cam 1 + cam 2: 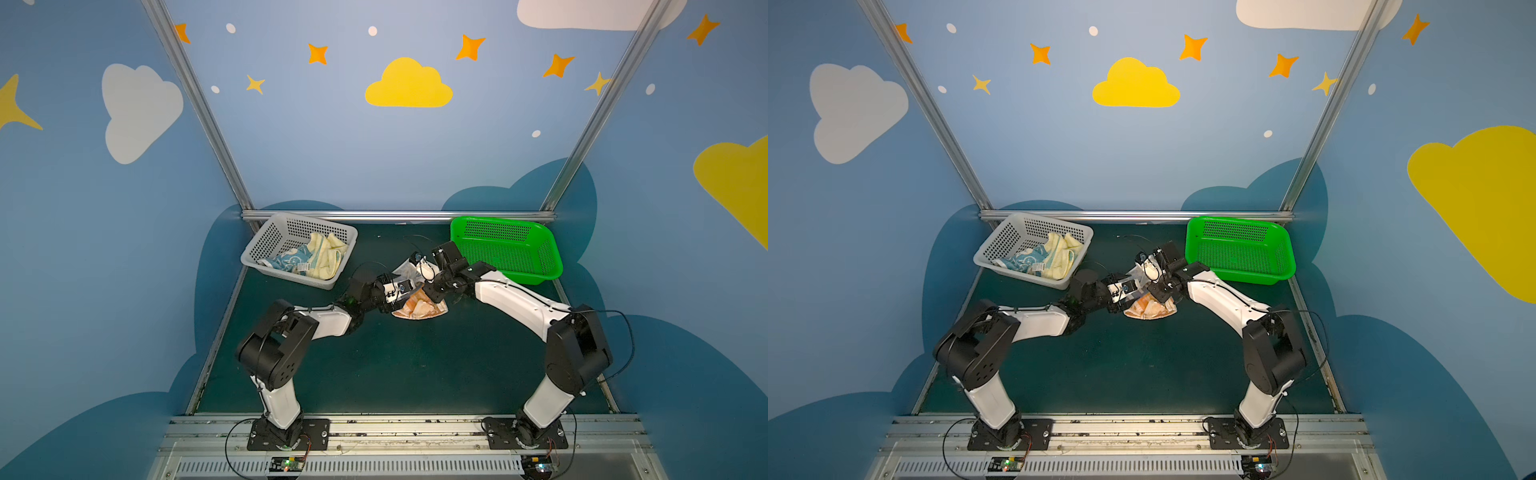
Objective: Fold and stack the towels
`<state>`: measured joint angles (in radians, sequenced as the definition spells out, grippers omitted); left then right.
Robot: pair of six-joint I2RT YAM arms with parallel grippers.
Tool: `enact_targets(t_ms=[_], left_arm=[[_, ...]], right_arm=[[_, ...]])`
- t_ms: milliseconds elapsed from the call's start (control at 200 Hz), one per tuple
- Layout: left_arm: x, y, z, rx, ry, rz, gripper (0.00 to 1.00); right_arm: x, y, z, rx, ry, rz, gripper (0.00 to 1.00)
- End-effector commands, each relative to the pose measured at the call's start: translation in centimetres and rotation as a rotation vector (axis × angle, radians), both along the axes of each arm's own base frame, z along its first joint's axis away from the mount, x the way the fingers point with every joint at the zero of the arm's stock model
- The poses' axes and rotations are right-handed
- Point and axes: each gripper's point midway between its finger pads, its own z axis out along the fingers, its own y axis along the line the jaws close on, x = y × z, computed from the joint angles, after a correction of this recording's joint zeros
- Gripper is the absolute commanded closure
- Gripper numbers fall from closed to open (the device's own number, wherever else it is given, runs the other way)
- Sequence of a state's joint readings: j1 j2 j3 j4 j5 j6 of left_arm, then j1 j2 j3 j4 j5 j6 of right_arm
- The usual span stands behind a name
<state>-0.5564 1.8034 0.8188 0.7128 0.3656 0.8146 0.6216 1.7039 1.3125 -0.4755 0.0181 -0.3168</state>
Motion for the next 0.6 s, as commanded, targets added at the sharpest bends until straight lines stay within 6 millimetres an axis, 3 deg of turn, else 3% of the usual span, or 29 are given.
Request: enact_targets(t_ms=[0, 396, 596], left_arm=[[0.6, -1.1, 1.0, -0.066, -0.071, -0.005, 0.27], [4.7, -1.3, -0.4, -0.162, -0.073, 0.149, 0.28], [5.6, -1.5, -1.6, -0.167, -0.049, 0.161, 0.36]], right_arm=[[-0.5, 0.5, 1.8, 0.073, -0.003, -0.022, 1.0], [-1.7, 0.8, 3.7, 0.153, -0.022, 0.0, 1.0], [-1.8, 0.6, 4.1, 0.158, -0.032, -0.005, 1.0]])
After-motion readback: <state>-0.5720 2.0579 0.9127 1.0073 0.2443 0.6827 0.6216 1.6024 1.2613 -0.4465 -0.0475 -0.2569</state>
